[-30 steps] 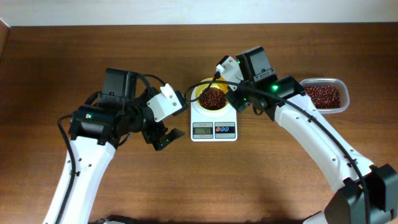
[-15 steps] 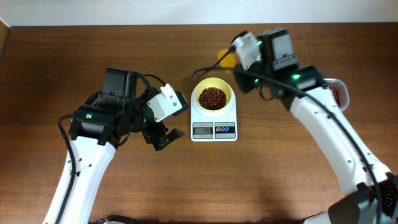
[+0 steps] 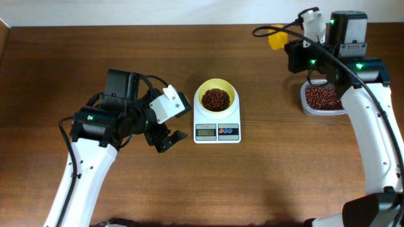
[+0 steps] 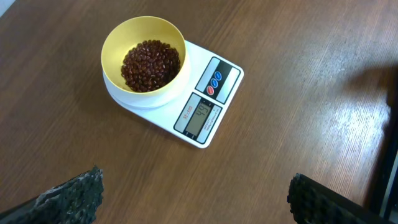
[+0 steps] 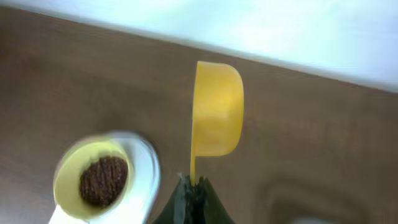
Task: Scoop item into bowl and weigh 50g on scale
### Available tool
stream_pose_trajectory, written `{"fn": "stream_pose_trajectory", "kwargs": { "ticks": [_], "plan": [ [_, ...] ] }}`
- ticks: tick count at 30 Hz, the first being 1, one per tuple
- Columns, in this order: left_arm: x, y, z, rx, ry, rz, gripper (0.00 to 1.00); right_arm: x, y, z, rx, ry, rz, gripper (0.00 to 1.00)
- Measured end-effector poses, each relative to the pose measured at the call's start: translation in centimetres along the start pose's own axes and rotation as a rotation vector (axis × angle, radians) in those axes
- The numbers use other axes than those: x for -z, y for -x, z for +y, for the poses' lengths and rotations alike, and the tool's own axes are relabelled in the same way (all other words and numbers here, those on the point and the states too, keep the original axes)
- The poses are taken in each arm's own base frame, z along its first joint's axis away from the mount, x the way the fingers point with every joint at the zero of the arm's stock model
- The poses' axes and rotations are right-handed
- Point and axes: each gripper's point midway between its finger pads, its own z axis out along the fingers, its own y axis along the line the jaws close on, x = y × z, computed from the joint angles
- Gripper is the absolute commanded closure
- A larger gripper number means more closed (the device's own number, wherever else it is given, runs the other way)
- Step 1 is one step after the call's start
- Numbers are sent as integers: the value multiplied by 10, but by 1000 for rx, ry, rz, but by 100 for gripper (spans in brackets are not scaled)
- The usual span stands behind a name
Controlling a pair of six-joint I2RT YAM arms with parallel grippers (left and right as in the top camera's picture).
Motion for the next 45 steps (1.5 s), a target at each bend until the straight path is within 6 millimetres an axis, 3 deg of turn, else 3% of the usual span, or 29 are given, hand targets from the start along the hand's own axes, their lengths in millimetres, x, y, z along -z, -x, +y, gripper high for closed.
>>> {"fn": "stream_pose_trajectory", "kwargs": {
  "ticks": [7, 9, 13, 19, 25, 30, 33, 37, 39, 42, 45],
  "plan": [
    [-1, -1, 0, 2, -3, 3, 1, 29, -83, -64, -145, -219, 311, 96],
    [-1, -1, 0, 1, -2, 2, 1, 36, -90, -81, -161, -277, 332, 96],
    [-1, -1, 0, 2, -2, 2, 1, 43, -103, -87, -162, -319, 390, 96],
    [-1, -1, 0, 2, -2, 2, 1, 29, -121, -92, -177, -312, 469, 96],
    [-1, -1, 0, 2, -2, 2, 1, 25, -119, -94, -204, -318, 454, 96],
    [-1, -1, 0, 1, -2, 2, 1, 16, -73, -90, -253, -268, 241, 96],
    [-1, -1, 0, 2, -2, 2, 1, 56, -37, -87, -284, -283, 71, 96],
    [-1, -1, 0, 1, -2, 2, 1, 135, -23, -108, -423, -369, -106, 96],
    [-1, -1, 0, 1, -3, 2, 1, 163, -41, -109, -517, -388, -98, 96],
    [-1, -1, 0, 1, -3, 2, 1, 180, -72, -108, -647, -404, -30, 96],
    [-1, -1, 0, 2, -2, 2, 1, 185, -95, -103, -725, -405, 48, 96]
  ]
}}
